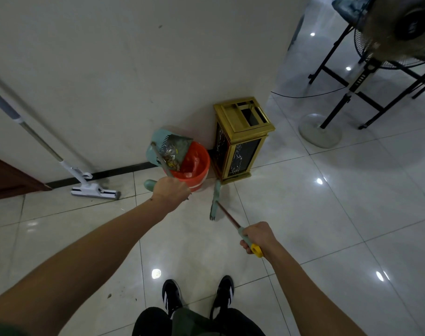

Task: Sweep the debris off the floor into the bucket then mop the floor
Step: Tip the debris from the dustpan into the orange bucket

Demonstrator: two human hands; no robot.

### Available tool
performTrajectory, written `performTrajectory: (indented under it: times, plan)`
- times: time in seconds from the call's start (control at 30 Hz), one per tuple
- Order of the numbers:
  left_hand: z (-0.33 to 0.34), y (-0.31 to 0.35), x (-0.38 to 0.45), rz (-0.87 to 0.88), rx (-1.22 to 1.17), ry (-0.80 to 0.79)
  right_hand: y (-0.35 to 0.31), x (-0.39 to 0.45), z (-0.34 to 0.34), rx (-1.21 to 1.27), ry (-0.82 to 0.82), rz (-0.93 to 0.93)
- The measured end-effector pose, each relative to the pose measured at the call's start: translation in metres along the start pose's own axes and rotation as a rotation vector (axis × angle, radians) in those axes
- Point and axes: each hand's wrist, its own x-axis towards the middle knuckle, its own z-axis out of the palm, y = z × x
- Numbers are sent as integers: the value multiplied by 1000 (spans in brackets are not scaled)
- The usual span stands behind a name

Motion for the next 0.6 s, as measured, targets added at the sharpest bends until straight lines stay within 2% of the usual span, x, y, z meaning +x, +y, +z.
performTrajectory:
  times: [0.27,0.6]
  plan:
    - [4,12,-6,34,39,-30,-2,2,1,4,9,-60]
    - [-2,-6,-6,12,44,24,-22,6,9,-39,22,-96]
